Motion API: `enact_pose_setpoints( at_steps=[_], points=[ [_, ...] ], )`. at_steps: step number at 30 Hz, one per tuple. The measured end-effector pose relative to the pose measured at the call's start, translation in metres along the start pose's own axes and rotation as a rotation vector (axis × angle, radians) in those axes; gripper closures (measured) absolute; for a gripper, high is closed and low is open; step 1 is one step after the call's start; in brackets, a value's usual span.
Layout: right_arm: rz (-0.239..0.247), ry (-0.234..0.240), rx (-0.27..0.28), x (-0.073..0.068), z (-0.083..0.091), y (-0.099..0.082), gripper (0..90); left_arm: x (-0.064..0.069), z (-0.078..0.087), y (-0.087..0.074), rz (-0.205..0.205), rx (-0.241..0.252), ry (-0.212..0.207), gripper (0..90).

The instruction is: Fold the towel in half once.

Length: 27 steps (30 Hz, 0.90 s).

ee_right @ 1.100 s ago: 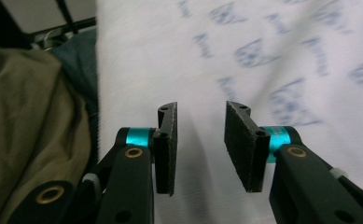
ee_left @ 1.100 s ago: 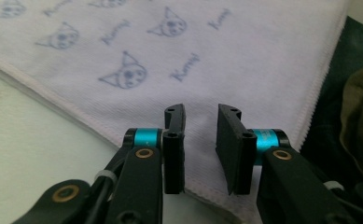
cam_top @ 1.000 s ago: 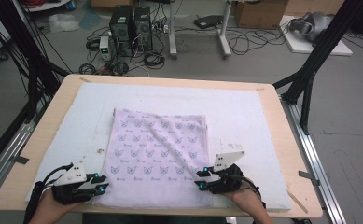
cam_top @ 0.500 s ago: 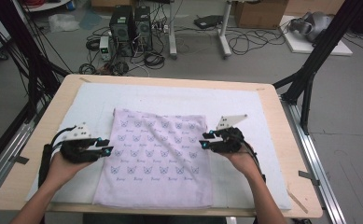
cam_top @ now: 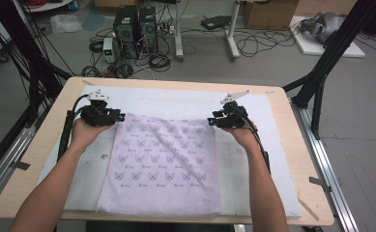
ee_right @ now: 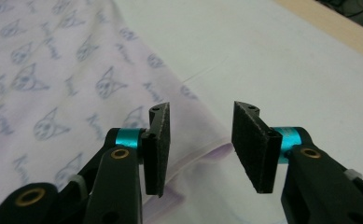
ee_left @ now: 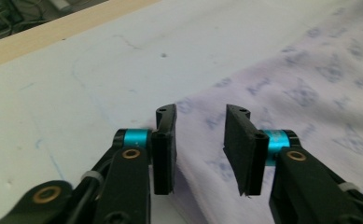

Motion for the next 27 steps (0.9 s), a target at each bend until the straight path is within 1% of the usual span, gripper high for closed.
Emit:
enact_pose_setpoints(
  at_steps=[1, 2, 4, 5, 6, 7, 8, 9, 10, 12, 13, 14, 15, 16, 18, 19, 20, 21, 22, 23, 24, 25, 26, 27],
  points=[
    [-0.024, 0.009, 0.008, 0.002, -0.002, -0.001, 54.7, -0.003, -0.004, 0.000, 0.021, -0.002, 0.006, 60.0],
    [-0.036, 0.011, 0.004, 0.004, -0.005, -0.003, 54.1, -0.006, -0.008, 0.000, 0.048, -0.013, 0.010, 58.1],
    [-0.058, 0.007, -0.022, 0.007, -0.012, -0.009, 52.7, -0.008, -0.016, -0.006, 0.093, -0.047, 0.012, 52.4],
    [-0.070, 0.006, -0.036, 0.008, -0.015, -0.012, 53.8, -0.009, -0.020, -0.010, 0.100, -0.077, 0.011, 53.1],
    [-0.090, 0.008, -0.048, 0.009, -0.017, -0.015, 57.7, -0.009, -0.023, -0.013, 0.104, -0.095, 0.015, 57.6],
    [-0.109, 0.015, -0.054, 0.009, -0.019, -0.016, 65.4, -0.008, -0.025, -0.017, 0.097, -0.116, 0.015, 64.6],
    [-0.126, 0.048, -0.066, 0.006, -0.021, -0.018, 77.9, -0.008, -0.025, -0.018, 0.081, -0.115, 0.005, 72.6],
    [-0.117, 0.054, -0.078, 0.004, -0.021, -0.019, 84.4, -0.007, -0.023, -0.017, 0.077, -0.101, 0.006, 79.3],
    [-0.103, 0.050, -0.077, 0.003, -0.020, -0.017, 86.4, -0.006, -0.020, -0.015, 0.071, -0.081, 0.009, 81.8],
    [-0.082, 0.048, -0.047, -0.001, -0.012, -0.009, 87.4, -0.004, -0.013, -0.013, 0.047, -0.052, 0.003, 82.8],
    [-0.070, 0.046, -0.027, -0.002, -0.007, -0.005, 87.5, -0.003, -0.008, -0.012, 0.033, -0.047, 0.003, 83.6],
    [-0.055, 0.047, -0.014, -0.005, -0.001, -0.002, 87.6, -0.002, -0.003, -0.011, 0.023, -0.034, -0.007, 83.7],
    [-0.043, 0.054, -0.007, -0.010, 0.004, 0.001, 87.5, 0.000, 0.003, -0.010, 0.014, -0.006, -0.013, 83.7],
    [-0.030, 0.062, 0.001, -0.015, 0.009, 0.003, 87.5, 0.003, 0.009, -0.011, 0.009, 0.009, -0.018, 83.6],
    [-0.008, 0.081, 0.023, -0.028, 0.017, 0.005, 87.5, 0.008, 0.017, -0.020, -0.005, -0.002, -0.044, 82.7],
    [-0.005, 0.098, 0.035, -0.035, 0.019, 0.004, 87.4, 0.011, 0.020, -0.027, -0.016, -0.012, -0.048, 81.6],
    [-0.007, 0.120, 0.021, -0.042, 0.018, -0.001, 87.2, 0.013, 0.022, -0.035, -0.029, -0.029, -0.050, 80.9],
    [0.003, 0.118, -0.017, -0.046, 0.017, -0.008, 86.9, 0.015, 0.024, -0.044, -0.033, -0.046, -0.055, 80.2],
    [0.013, 0.117, -0.038, -0.049, 0.016, -0.015, 86.5, 0.016, 0.026, -0.053, -0.041, -0.067, -0.066, 79.3],
    [0.004, 0.129, -0.050, -0.052, 0.016, -0.021, 85.9, 0.017, 0.029, -0.061, -0.052, -0.090, -0.074, 78.5],
    [-0.003, 0.136, -0.052, -0.054, 0.016, -0.026, 84.4, 0.017, 0.031, -0.069, -0.069, -0.110, -0.077, 77.9],
    [-0.001, 0.137, -0.054, -0.056, 0.018, -0.029, 82.3, 0.017, 0.033, -0.074, -0.074, -0.124, -0.085, 75.8],
    [-0.001, 0.138, -0.049, -0.056, 0.020, -0.030, 80.5, 0.015, 0.035, -0.077, -0.077, -0.131, -0.080, 73.4],
    [-0.007, 0.132, -0.043, -0.056, 0.023, -0.030, 78.6, 0.014, 0.038, -0.076, -0.072, -0.123, -0.079, 70.9]
  ],
)
Point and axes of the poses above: each handheld gripper's, and its own axes: z roughly backward along the jaws, y roughly out of its top, x roughly to its right, the point moved 9 cm from there along -z, roughly forward along the jaws, and after that the axes turned 9 degrees about y, right-handed, at the moved point
